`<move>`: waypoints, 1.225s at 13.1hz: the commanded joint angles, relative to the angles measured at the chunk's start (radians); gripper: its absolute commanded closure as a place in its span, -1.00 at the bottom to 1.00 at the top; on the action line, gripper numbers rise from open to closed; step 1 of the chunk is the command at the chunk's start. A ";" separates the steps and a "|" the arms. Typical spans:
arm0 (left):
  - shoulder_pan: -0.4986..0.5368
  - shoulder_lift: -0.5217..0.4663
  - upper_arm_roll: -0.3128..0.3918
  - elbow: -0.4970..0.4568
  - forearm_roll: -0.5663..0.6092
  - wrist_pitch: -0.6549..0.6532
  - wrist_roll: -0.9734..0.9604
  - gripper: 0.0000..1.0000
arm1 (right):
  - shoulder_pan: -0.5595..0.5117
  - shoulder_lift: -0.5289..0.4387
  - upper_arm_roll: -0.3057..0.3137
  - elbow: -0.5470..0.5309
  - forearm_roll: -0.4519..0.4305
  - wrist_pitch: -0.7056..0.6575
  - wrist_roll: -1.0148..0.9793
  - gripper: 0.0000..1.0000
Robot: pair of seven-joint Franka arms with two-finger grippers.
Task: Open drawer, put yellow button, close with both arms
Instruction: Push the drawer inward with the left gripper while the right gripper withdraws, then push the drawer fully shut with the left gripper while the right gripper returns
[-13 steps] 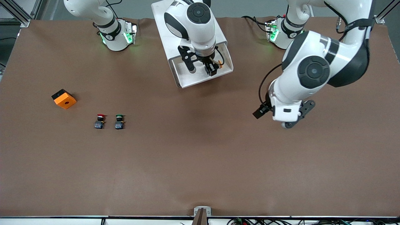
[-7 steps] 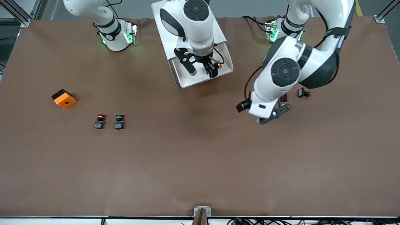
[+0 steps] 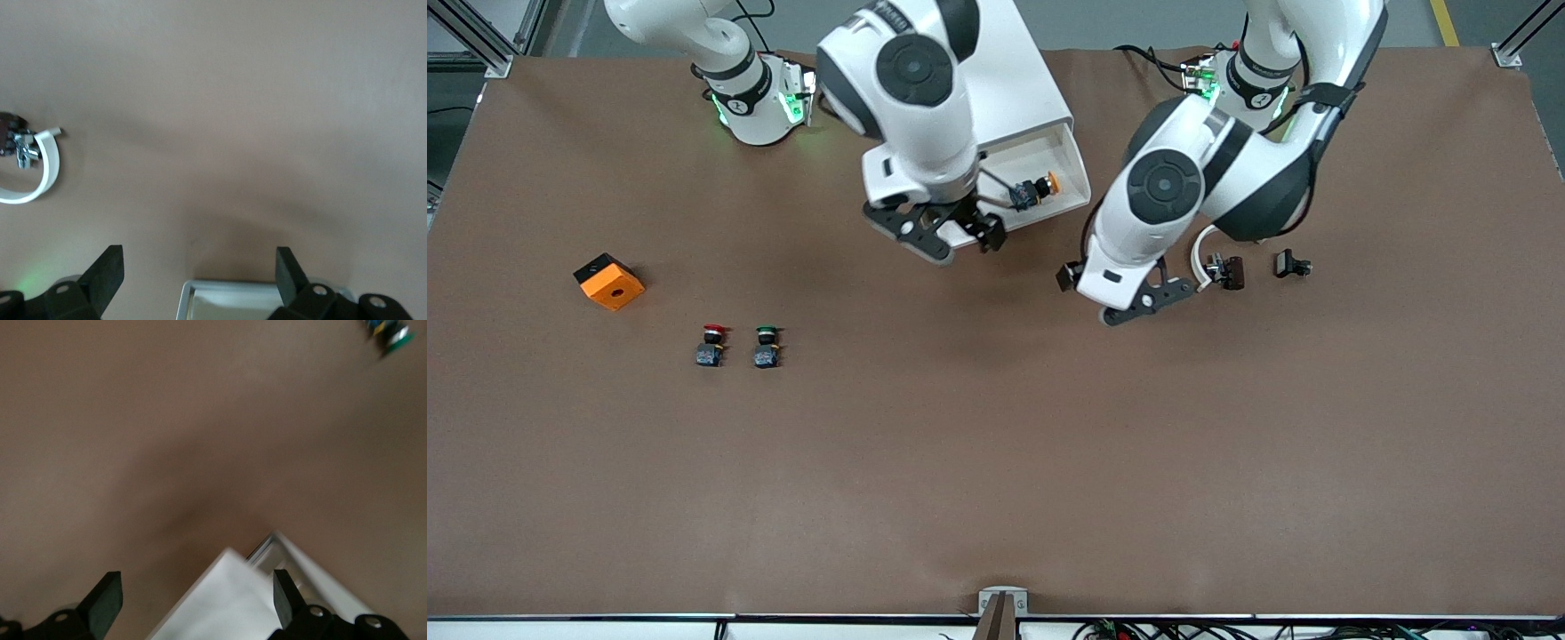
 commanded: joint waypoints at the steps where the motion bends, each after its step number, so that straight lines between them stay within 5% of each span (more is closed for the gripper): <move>1: 0.005 -0.051 -0.062 -0.078 0.020 0.023 0.004 -1.00 | -0.125 -0.003 0.015 0.060 -0.041 -0.106 -0.266 -1.00; 6: 0.001 -0.051 -0.151 -0.127 0.070 0.046 0.004 -1.00 | -0.383 -0.055 0.013 0.087 -0.049 -0.251 -0.800 -1.00; 10: 0.014 -0.051 -0.157 -0.136 0.076 0.058 -0.015 -1.00 | -0.555 -0.087 0.013 0.089 -0.099 -0.300 -1.115 -1.00; 16: 0.001 -0.043 -0.171 -0.159 0.064 0.086 -0.050 -1.00 | -0.709 -0.089 0.012 0.118 -0.109 -0.395 -1.173 -1.00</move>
